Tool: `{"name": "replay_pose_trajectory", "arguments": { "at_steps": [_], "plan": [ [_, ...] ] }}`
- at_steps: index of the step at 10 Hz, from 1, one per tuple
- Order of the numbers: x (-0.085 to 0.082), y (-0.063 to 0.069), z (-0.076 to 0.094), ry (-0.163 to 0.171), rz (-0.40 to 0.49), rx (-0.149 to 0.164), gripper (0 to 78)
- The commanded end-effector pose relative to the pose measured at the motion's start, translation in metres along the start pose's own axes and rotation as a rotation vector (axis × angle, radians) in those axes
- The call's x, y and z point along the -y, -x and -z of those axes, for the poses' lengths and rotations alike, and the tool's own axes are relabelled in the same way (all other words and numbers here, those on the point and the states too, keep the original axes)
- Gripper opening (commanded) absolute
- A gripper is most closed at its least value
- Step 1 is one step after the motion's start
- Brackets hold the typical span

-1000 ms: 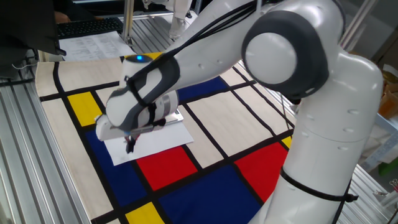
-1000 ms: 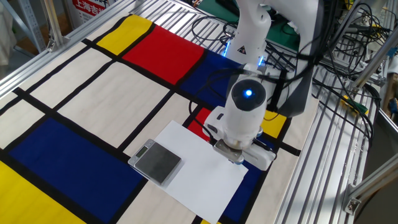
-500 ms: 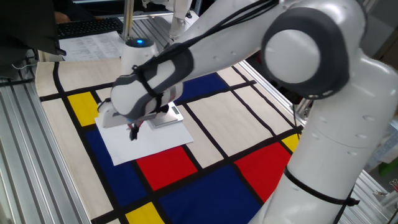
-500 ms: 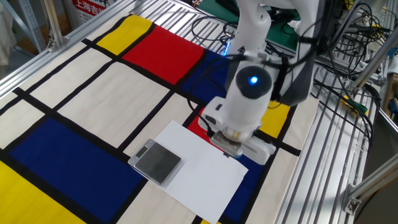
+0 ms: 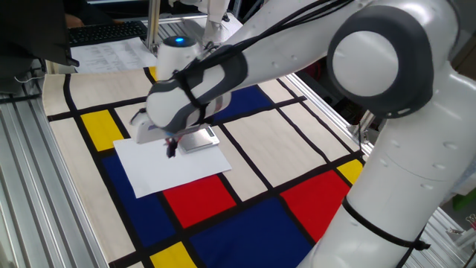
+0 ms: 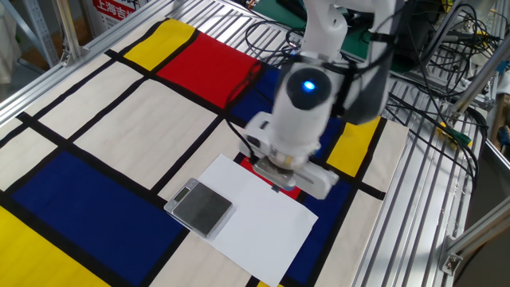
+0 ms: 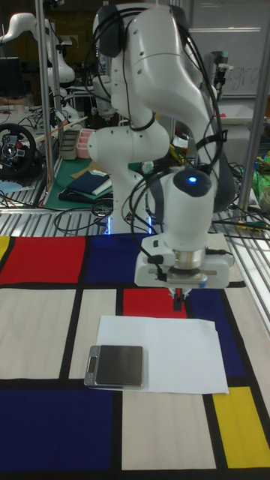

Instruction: Unfold a piece of paper

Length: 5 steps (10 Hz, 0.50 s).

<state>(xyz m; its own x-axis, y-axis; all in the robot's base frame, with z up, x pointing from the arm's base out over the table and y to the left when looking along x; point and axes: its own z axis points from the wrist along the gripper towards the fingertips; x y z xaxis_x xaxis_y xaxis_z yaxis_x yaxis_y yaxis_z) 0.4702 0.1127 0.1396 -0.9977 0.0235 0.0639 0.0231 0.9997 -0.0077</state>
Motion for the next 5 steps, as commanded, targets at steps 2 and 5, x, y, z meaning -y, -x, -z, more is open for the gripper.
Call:
{"name": "replay_pose_trajectory", "arguments": {
  "at_steps": [2, 5],
  "plan": [
    [0.018, 0.004, 0.013, -0.004, 0.017, 0.022, 1.2],
    [0.026, 0.015, 0.022, -0.02, 0.021, 0.024, 1.2]
  ]
}}
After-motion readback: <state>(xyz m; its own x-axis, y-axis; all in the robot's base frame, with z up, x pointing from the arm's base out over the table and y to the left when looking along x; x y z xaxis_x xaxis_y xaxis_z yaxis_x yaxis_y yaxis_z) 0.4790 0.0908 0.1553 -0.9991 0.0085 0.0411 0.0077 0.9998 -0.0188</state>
